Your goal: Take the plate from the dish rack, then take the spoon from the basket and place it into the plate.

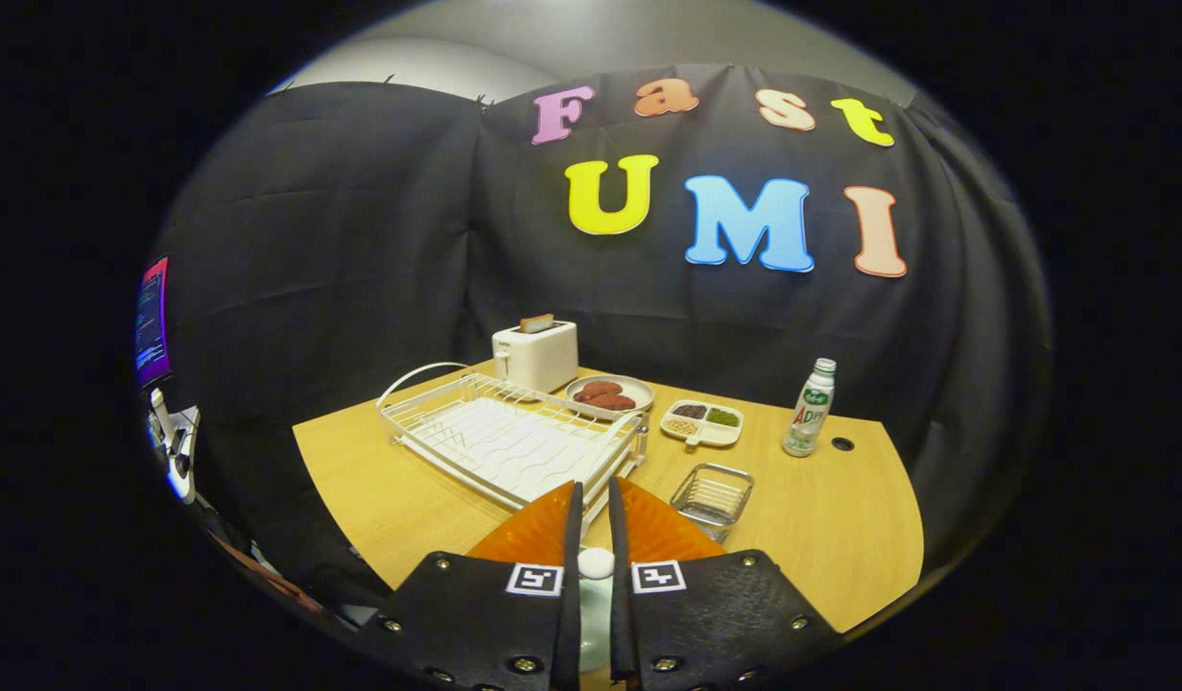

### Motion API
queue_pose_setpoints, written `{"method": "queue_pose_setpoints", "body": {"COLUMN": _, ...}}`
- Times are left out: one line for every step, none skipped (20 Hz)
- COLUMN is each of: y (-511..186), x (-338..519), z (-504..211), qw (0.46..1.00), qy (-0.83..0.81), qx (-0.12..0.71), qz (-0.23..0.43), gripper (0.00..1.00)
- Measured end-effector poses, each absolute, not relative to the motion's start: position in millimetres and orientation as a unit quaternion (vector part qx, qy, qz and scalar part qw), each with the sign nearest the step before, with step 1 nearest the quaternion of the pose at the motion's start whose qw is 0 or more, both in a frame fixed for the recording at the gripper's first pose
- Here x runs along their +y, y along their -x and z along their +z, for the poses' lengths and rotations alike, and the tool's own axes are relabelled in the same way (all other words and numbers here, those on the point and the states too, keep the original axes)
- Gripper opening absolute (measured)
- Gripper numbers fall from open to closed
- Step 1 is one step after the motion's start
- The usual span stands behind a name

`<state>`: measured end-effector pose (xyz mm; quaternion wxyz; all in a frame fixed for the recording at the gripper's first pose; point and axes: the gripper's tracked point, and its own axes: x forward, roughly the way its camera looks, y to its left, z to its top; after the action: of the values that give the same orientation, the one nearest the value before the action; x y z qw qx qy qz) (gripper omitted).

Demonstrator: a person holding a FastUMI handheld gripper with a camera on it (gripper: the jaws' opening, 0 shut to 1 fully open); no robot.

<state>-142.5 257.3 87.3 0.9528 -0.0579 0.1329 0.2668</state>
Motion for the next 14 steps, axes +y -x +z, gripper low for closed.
{"method": "queue_pose_setpoints", "body": {"y": 145, "x": 265, "z": 79, "qw": 0.948, "qy": 0.062, "qx": 0.139, "qz": 0.278, "gripper": 0.12}}
{"method": "queue_pose_setpoints", "body": {"y": 146, "x": 272, "z": 71, "qw": 0.944, "qy": 0.065, "qx": 0.147, "qz": 0.289, "gripper": 0.12}}
{"method": "queue_pose_setpoints", "body": {"y": 147, "x": 278, "z": 66, "qw": 0.941, "qy": 0.066, "qx": 0.151, "qz": 0.296, "gripper": 0.12}}
{"method": "queue_pose_setpoints", "body": {"y": 147, "x": 285, "z": 64, "qw": 0.938, "qy": 0.066, "qx": 0.151, "qz": 0.304, "gripper": 0.12}}
{"method": "queue_pose_setpoints", "body": {"y": 146, "x": 292, "z": 61, "qw": 0.936, "qy": 0.07, "qx": 0.15, "qz": 0.311, "gripper": 0.12}}
{"method": "queue_pose_setpoints", "body": {"y": 145, "x": 297, "z": 58, "qw": 0.933, "qy": 0.075, "qx": 0.15, "qz": 0.318, "gripper": 0.12}}
{"method": "queue_pose_setpoints", "body": {"y": 143, "x": 303, "z": 56, "qw": 0.931, "qy": 0.077, "qx": 0.151, "qz": 0.324, "gripper": 0.12}}
{"method": "queue_pose_setpoints", "body": {"y": 142, "x": 308, "z": 54, "qw": 0.929, "qy": 0.077, "qx": 0.152, "qz": 0.329, "gripper": 0.12}}
{"method": "queue_pose_setpoints", "body": {"y": 141, "x": 312, "z": 52, "qw": 0.927, "qy": 0.075, "qx": 0.155, "qz": 0.334, "gripper": 0.12}}
{"method": "queue_pose_setpoints", "body": {"y": 142, "x": 317, "z": 48, "qw": 0.924, "qy": 0.074, "qx": 0.159, "qz": 0.34, "gripper": 0.12}}
{"method": "queue_pose_setpoints", "body": {"y": 143, "x": 319, "z": 43, "qw": 0.921, "qy": 0.077, "qx": 0.165, "qz": 0.345, "gripper": 0.12}}
{"method": "queue_pose_setpoints", "body": {"y": 143, "x": 317, "z": 39, "qw": 0.92, "qy": 0.08, "qx": 0.168, "qz": 0.346, "gripper": 0.12}}
{"method": "queue_pose_setpoints", "body": {"y": 144, "x": 319, "z": 38, "qw": 0.918, "qy": 0.082, "qx": 0.168, "qz": 0.35, "gripper": 0.12}}
{"method": "queue_pose_setpoints", "body": {"y": 144, "x": 320, "z": 40, "qw": 0.918, "qy": 0.084, "qx": 0.164, "qz": 0.353, "gripper": 0.12}}
